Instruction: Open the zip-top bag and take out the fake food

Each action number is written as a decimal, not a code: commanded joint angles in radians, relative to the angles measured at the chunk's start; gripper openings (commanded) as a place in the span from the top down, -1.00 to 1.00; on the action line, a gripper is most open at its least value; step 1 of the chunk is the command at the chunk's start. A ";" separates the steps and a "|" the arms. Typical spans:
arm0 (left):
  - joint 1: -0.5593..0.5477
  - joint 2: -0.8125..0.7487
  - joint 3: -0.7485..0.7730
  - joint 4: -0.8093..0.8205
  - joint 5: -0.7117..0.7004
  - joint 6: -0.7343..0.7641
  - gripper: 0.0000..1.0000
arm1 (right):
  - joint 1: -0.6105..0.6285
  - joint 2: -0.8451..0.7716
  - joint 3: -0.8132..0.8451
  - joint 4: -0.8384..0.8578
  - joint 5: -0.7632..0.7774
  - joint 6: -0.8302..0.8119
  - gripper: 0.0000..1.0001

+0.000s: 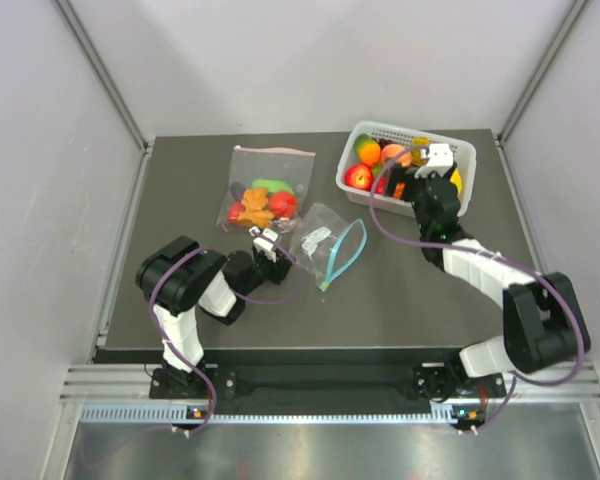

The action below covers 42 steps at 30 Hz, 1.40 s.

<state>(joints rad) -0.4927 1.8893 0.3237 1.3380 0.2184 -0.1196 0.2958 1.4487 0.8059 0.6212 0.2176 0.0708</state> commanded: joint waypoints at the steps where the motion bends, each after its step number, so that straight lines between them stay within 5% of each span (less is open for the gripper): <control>1: 0.005 -0.027 -0.012 0.191 0.010 0.002 0.26 | 0.075 -0.138 -0.105 0.087 0.058 -0.034 -0.95; 5: 0.003 -0.061 -0.017 0.150 -0.008 -0.015 -0.76 | 0.149 -0.287 -0.276 0.112 0.086 -0.039 -0.95; 8: 0.002 -0.093 -0.040 0.156 0.006 -0.044 -0.97 | 0.180 -0.391 -0.376 0.121 0.085 -0.020 -0.95; 16: -0.014 -0.353 -0.117 0.024 -0.055 -0.115 -0.98 | 0.233 -0.651 -0.514 0.012 0.080 0.000 -0.95; 27: -0.044 -0.967 0.000 -0.672 -0.350 -0.074 -0.98 | 0.247 -0.938 -0.573 -0.153 0.026 0.038 -0.95; 34: -0.044 -1.119 0.032 -0.801 -0.444 -0.074 -0.98 | 0.253 -0.942 -0.534 -0.193 0.026 0.027 -0.96; 42: -0.046 -1.104 0.072 -0.850 -0.479 -0.071 -0.98 | 0.255 -0.930 -0.527 -0.202 0.029 0.023 -0.96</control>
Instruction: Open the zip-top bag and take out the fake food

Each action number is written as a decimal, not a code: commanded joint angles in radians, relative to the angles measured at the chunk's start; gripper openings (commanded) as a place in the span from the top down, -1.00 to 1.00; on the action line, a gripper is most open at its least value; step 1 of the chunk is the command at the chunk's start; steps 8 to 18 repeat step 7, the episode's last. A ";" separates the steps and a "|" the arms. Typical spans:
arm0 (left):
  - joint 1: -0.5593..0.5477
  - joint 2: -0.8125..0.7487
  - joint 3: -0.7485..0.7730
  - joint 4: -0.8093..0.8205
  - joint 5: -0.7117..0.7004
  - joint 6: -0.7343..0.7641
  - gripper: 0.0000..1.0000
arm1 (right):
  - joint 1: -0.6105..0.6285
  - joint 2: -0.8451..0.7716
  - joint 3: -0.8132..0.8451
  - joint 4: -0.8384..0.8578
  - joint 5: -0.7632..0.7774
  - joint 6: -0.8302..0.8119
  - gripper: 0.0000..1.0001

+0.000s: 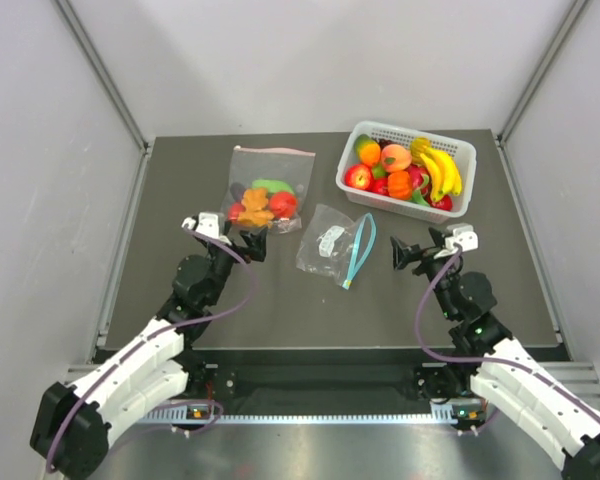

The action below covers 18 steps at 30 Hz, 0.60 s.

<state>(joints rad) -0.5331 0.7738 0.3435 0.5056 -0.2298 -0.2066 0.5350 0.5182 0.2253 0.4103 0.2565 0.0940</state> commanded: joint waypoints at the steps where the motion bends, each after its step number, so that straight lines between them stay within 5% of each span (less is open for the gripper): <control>1: -0.005 0.018 0.063 -0.024 -0.034 0.016 -0.98 | 0.017 -0.001 0.054 0.007 -0.013 0.001 -0.96; 18: -0.005 0.065 0.091 -0.042 -0.042 0.019 -0.98 | 0.017 -0.010 0.051 0.001 -0.016 -0.002 -0.96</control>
